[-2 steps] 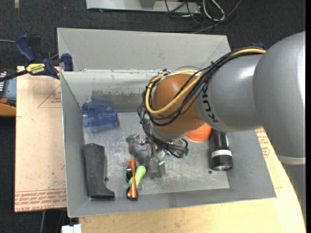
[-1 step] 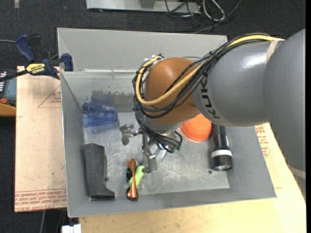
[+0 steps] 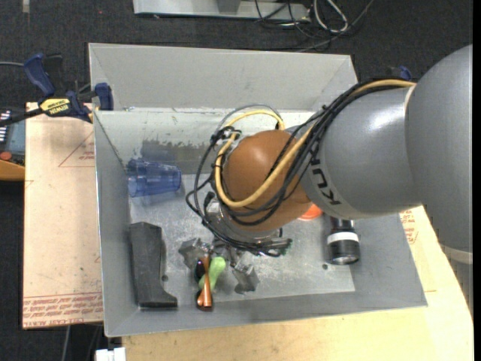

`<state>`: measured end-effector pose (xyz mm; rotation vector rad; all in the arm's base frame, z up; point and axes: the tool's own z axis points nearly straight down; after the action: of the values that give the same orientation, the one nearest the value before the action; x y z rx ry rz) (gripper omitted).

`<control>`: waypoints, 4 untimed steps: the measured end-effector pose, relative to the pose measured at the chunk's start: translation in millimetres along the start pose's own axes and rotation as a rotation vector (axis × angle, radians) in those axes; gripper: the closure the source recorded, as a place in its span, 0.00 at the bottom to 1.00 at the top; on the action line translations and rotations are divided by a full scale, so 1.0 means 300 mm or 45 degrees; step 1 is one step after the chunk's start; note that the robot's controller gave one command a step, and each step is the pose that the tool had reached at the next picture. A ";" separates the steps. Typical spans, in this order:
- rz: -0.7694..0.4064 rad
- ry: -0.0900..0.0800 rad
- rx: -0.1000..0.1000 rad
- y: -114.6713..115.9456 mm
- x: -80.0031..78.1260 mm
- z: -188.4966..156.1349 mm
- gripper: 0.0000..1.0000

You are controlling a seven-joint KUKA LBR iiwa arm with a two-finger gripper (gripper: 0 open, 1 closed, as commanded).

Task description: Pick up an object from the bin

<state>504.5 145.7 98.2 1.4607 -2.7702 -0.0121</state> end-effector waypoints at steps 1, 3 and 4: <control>0.166 -0.020 0.020 -0.357 -0.033 0.087 0.00; -0.302 -0.024 0.019 -0.074 0.023 0.077 1.00; -0.298 -0.020 0.014 -0.070 0.026 0.019 1.00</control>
Offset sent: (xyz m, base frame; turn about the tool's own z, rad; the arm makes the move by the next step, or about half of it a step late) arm 0.0081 -0.0193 -0.0282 -0.2437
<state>517.2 127.5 92.4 1.7858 -2.5971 -0.0107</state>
